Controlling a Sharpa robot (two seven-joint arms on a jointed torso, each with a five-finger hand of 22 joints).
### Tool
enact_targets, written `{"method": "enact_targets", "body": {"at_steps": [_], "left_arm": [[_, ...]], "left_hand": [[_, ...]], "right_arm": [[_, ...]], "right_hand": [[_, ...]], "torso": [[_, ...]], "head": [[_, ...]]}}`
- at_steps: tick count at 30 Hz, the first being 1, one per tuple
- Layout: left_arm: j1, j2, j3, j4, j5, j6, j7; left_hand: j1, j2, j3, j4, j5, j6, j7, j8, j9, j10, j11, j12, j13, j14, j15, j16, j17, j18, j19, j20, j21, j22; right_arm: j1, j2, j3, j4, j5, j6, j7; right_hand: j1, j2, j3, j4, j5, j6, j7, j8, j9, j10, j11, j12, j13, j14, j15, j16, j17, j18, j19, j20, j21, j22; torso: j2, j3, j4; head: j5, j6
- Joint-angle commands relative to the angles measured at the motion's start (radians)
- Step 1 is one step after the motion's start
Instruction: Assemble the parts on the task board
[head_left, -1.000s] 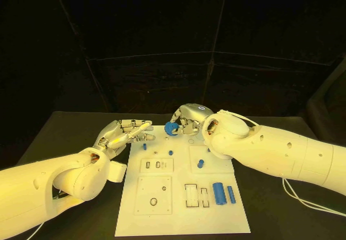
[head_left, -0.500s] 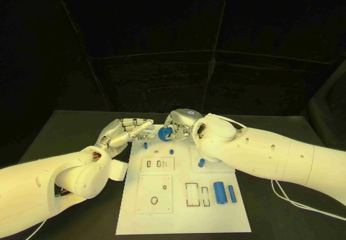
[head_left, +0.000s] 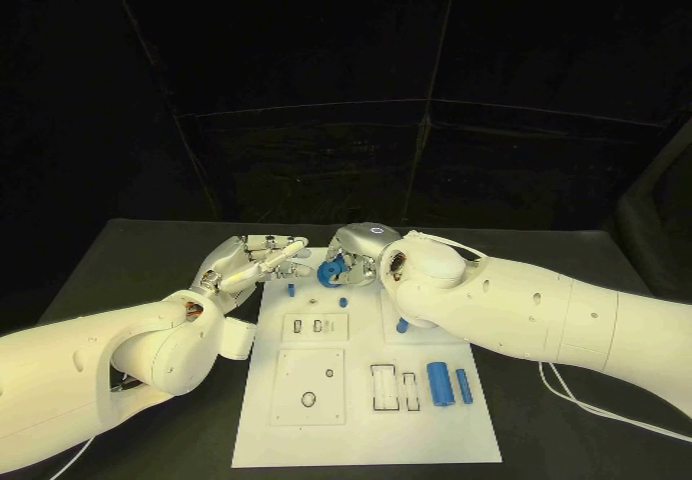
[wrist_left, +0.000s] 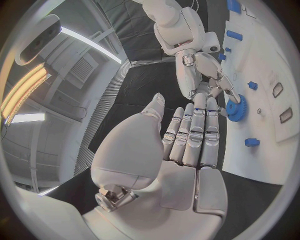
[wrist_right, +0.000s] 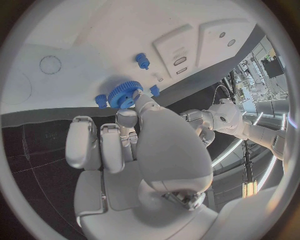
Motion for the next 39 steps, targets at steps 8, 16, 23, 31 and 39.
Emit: {"method": "enact_targets", "body": {"at_steps": [8,16,23,31,39], "left_arm": [[0.002,0.001,0.001,-0.001,-0.001,0.014,0.009],[0.002,0.0,0.001,-0.001,-0.001,0.014,0.009],[0.002,0.0,0.001,-0.002,-0.001,0.014,0.009],[0.002,0.0,0.001,-0.002,-0.001,0.014,0.008],[0.002,-0.001,0.001,-0.001,-0.001,0.014,0.007]], "left_hand": [[-0.001,0.011,-0.001,-0.007,0.003,-0.005,0.004,-0.006,-0.001,-0.005,0.004,-0.004,-0.001,-0.002,0.008,-0.004,0.001,0.006,-0.001,0.005,-0.007,-0.001],[-0.001,0.011,-0.001,-0.007,0.003,-0.005,0.004,-0.006,-0.001,-0.005,0.004,-0.004,-0.001,-0.002,0.008,-0.004,0.001,0.006,-0.001,0.005,-0.007,-0.001],[0.001,0.013,0.001,-0.009,0.003,-0.005,0.004,-0.006,-0.001,-0.005,0.004,-0.004,-0.001,-0.002,0.008,-0.006,0.002,0.006,-0.001,0.006,-0.008,-0.002],[0.001,0.013,0.001,-0.009,0.003,-0.005,0.004,-0.006,-0.001,-0.005,0.004,-0.004,-0.001,-0.002,0.008,-0.006,0.002,0.006,-0.001,0.006,-0.008,-0.002],[0.001,0.013,0.001,-0.01,0.003,-0.005,0.004,-0.006,-0.001,-0.005,0.004,-0.005,-0.001,-0.002,0.008,-0.006,0.002,0.006,-0.001,0.006,-0.008,-0.002]], "right_arm": [[-0.002,0.0,-0.003,-0.008,-0.046,0.008,-0.025],[-0.002,-0.001,-0.003,-0.007,-0.051,0.0,-0.033],[-0.002,-0.001,-0.003,-0.007,-0.048,0.017,-0.028],[-0.002,-0.002,-0.003,-0.011,-0.036,0.04,-0.036],[-0.002,0.0,-0.003,-0.021,-0.012,0.078,-0.05]], "right_hand": [[-0.018,-0.032,0.018,-0.005,-0.002,0.012,-0.001,-0.03,-0.001,-0.022,0.007,-0.03,-0.019,0.053,0.011,-0.005,0.002,-0.014,-0.001,0.01,0.002,-0.005],[-0.047,-0.05,0.02,-0.002,-0.009,-0.022,0.007,-0.054,-0.001,-0.032,0.015,-0.053,-0.035,0.052,0.018,-0.007,0.0,-0.014,-0.003,0.017,0.0,-0.008],[-0.124,-0.083,-0.025,0.038,0.021,-0.043,0.01,-0.064,0.001,-0.046,0.021,-0.083,-0.058,0.051,0.024,-0.011,-0.004,-0.012,-0.007,0.023,-0.003,-0.013],[-0.199,-0.073,-0.12,0.122,0.067,-0.059,0.016,-0.064,0.004,-0.051,0.029,-0.084,-0.055,0.051,0.03,-0.014,-0.005,-0.012,-0.008,0.029,-0.005,-0.014],[-0.267,-0.009,-0.193,0.122,0.202,-0.057,0.017,-0.06,0.006,-0.053,0.03,-0.073,-0.043,0.051,0.031,-0.014,-0.003,-0.012,-0.007,0.031,-0.004,-0.013]], "torso": [[-0.001,-0.0001,0.0],[-0.001,0.0,-0.001],[0.0,0.0002,-0.001],[0.0,-0.0002,-0.0007],[-0.001,-0.0001,-0.0009]], "head": [[0.0,-0.001],[0.0,-0.001],[-0.001,-0.002],[-0.002,-0.003],[-0.003,-0.003]]}}
